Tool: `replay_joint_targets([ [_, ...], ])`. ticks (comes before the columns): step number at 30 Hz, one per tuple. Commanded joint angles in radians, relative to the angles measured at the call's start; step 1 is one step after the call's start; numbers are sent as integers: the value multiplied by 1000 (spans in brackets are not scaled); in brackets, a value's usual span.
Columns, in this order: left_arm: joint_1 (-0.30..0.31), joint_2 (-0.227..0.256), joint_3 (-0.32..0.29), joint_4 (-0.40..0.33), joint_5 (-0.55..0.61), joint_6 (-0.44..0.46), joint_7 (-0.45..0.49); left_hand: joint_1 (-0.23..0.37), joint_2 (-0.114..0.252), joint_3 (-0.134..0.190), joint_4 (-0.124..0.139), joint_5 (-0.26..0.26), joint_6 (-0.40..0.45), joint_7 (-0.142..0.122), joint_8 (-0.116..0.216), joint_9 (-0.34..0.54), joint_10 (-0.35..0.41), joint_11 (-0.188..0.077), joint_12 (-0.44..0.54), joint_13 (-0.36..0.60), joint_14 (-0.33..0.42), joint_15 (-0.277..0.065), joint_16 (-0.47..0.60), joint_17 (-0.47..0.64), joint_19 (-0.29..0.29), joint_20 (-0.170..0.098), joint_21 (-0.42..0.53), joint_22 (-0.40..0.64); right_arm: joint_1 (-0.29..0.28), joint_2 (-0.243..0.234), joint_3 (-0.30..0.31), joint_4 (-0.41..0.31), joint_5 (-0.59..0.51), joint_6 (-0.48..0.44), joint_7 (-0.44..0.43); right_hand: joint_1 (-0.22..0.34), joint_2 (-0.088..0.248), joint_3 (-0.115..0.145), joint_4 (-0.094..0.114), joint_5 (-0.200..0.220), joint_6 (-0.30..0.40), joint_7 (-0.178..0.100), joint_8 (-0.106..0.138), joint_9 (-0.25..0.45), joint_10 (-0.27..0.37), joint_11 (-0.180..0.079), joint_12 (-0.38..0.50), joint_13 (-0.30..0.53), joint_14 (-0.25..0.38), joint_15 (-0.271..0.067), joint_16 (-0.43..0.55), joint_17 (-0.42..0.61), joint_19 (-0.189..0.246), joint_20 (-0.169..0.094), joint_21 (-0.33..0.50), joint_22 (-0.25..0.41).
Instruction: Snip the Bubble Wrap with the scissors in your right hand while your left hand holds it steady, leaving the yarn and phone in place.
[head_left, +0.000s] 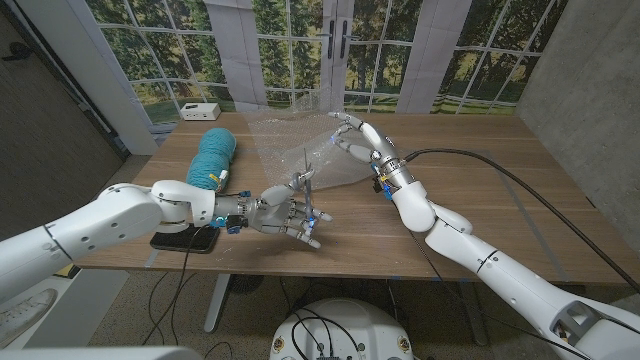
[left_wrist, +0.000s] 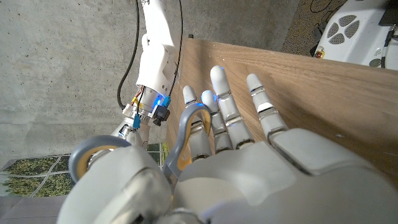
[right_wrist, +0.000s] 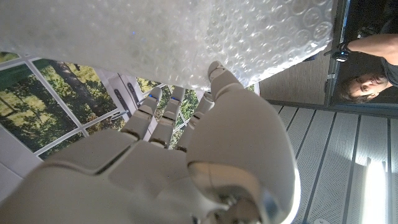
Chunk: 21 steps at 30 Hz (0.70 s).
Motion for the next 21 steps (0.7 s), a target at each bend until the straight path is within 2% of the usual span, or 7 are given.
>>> replay_joint_targets([
  [1,-27,-16,20,11,13,12,-19,10,3,-6,5,0,-95,108,5,2,35,-25,3,0,8,1,7,7,11,-2,-3,2,-10,-3,4,-11,-6,14,2,13,0,-3,-1,-6,8,-5,1,4,-1,1,8,2,13,-192,-3,4,5,-2,2,3],
  [21,-71,-41,46,32,27,29,-50,13,9,-4,6,-4,-67,101,12,4,54,-29,14,6,24,-5,17,11,18,-2,-6,4,2,5,3,24,12,27,16,14,0,-4,-1,-5,6,-5,1,4,-2,2,14,-5,16,-192,-6,11,6,-5,2,3],
])
